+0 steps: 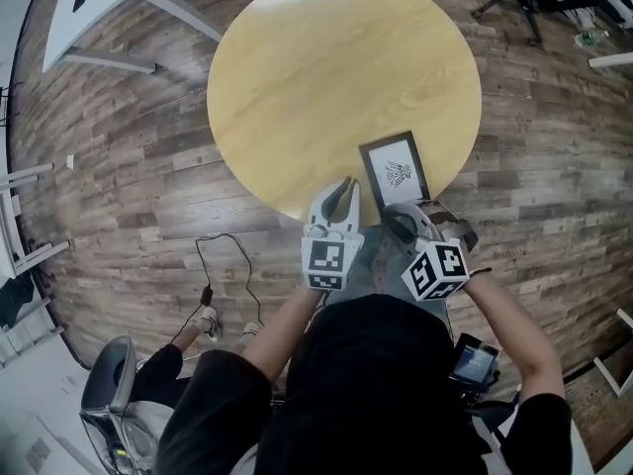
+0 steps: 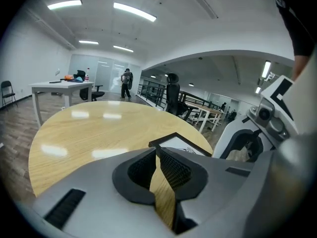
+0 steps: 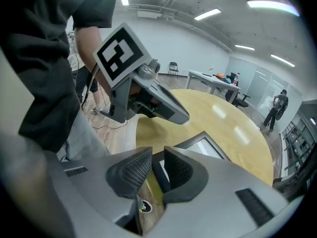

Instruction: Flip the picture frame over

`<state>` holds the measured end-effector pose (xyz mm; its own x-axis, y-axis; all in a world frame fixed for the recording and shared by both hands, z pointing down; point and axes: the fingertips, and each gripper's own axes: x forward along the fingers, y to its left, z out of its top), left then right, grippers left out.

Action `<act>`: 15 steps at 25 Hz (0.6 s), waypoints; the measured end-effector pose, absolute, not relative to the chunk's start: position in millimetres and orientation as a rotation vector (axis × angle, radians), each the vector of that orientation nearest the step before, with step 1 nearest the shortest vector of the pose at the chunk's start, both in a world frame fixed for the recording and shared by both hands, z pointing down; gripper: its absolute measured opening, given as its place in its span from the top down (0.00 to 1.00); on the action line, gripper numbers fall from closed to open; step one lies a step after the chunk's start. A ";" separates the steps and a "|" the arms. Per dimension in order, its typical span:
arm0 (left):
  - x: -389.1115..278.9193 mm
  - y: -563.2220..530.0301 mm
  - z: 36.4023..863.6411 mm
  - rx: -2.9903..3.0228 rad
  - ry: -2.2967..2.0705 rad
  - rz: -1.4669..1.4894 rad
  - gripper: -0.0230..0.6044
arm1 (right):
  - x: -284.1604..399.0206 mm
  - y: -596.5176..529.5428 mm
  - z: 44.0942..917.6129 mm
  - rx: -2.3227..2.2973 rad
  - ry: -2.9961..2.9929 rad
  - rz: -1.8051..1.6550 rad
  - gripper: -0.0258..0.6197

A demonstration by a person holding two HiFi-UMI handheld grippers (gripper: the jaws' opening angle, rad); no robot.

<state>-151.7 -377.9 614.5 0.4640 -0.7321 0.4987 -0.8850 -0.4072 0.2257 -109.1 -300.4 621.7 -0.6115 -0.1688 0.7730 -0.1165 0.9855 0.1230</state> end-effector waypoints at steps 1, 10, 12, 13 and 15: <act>-152.2 -379.3 618.2 2.258 -1.347 0.447 0.93 | -108.2 -297.7 626.9 0.193 -2.227 -0.082 0.83; -144.2 -392.1 625.0 2.351 -1.381 0.500 0.93 | -97.1 -297.0 661.1 0.193 -2.109 -0.201 0.61; -140.4 -389.9 625.7 2.376 -1.389 0.524 0.92 | -98.1 -295.5 667.0 0.184 -2.084 -0.285 0.60; -139.4 -388.6 626.1 2.380 -1.393 0.533 0.93 | -98.5 -294.3 669.2 0.181 -2.073 -0.331 0.60; -138.7 -388.6 626.6 2.381 -1.403 0.541 0.93 | -98.5 -293.9 671.4 0.190 -2.057 -0.421 0.60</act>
<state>-138.7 -388.6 626.6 0.4449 -0.7590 0.4754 -0.8817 -0.4642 0.0841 -98.5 -293.9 671.4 -0.4995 -0.3047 0.8109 0.0382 0.9274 0.3720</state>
